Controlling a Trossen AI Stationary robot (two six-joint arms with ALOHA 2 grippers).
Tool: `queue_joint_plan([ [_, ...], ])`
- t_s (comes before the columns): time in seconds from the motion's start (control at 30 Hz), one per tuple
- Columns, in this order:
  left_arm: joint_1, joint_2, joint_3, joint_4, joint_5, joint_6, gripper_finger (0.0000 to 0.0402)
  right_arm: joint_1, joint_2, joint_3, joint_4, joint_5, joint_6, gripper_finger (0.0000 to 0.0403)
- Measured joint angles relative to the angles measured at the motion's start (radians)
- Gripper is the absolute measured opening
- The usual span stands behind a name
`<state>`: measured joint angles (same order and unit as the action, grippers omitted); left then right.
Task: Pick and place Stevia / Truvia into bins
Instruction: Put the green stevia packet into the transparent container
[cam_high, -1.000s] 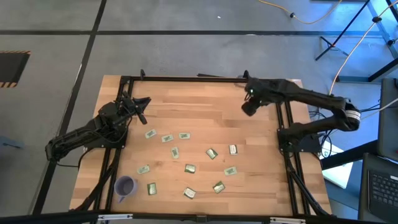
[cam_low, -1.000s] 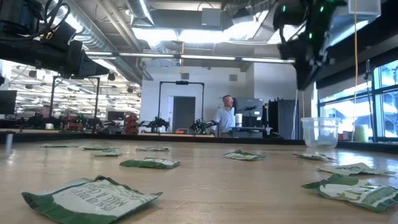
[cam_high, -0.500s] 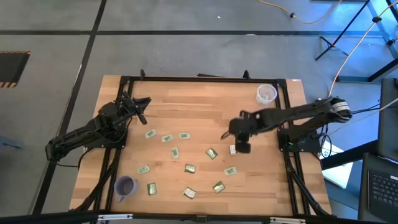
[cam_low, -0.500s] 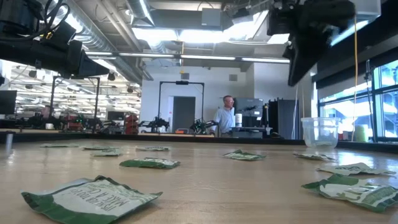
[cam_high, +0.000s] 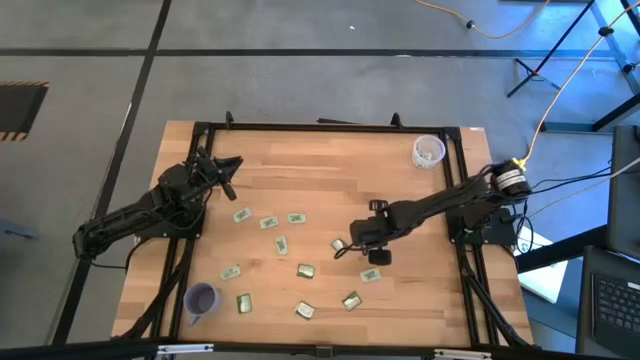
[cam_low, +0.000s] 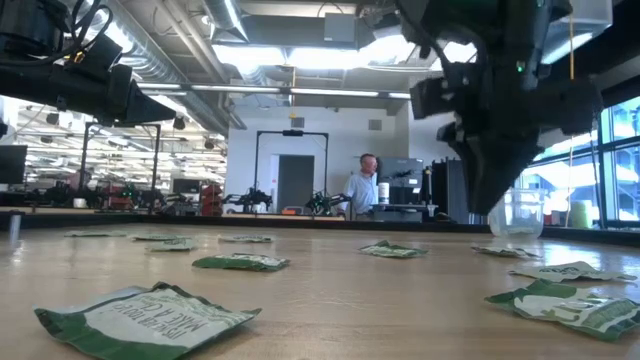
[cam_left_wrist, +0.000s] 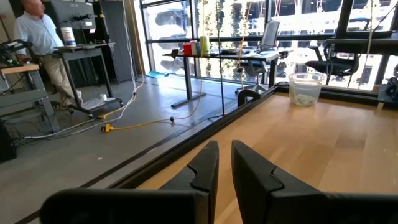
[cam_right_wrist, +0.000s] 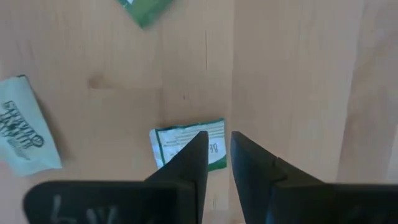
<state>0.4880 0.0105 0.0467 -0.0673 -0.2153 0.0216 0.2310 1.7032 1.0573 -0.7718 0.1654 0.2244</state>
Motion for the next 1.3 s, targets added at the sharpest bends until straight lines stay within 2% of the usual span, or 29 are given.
queue_joint_plan([
  [0.6,0.000,0.000,0.000,0.000,0.000,0.000,0.0040,0.000,0.003,-0.065,0.011,0.012,-0.020,0.0065],
  [0.97,0.000,0.000,0.000,0.000,0.000,0.000,0.0040,0.005,0.003,-0.065,0.035,0.010,-0.028,0.0144],
  [1.13,0.000,0.000,0.000,0.000,0.000,0.000,0.0040,0.010,0.003,-0.065,0.076,0.009,-0.047,0.0149],
  [1.3,0.000,0.000,0.000,0.000,0.000,0.000,0.0040,0.010,0.003,-0.065,0.096,0.009,-0.048,0.0134],
])
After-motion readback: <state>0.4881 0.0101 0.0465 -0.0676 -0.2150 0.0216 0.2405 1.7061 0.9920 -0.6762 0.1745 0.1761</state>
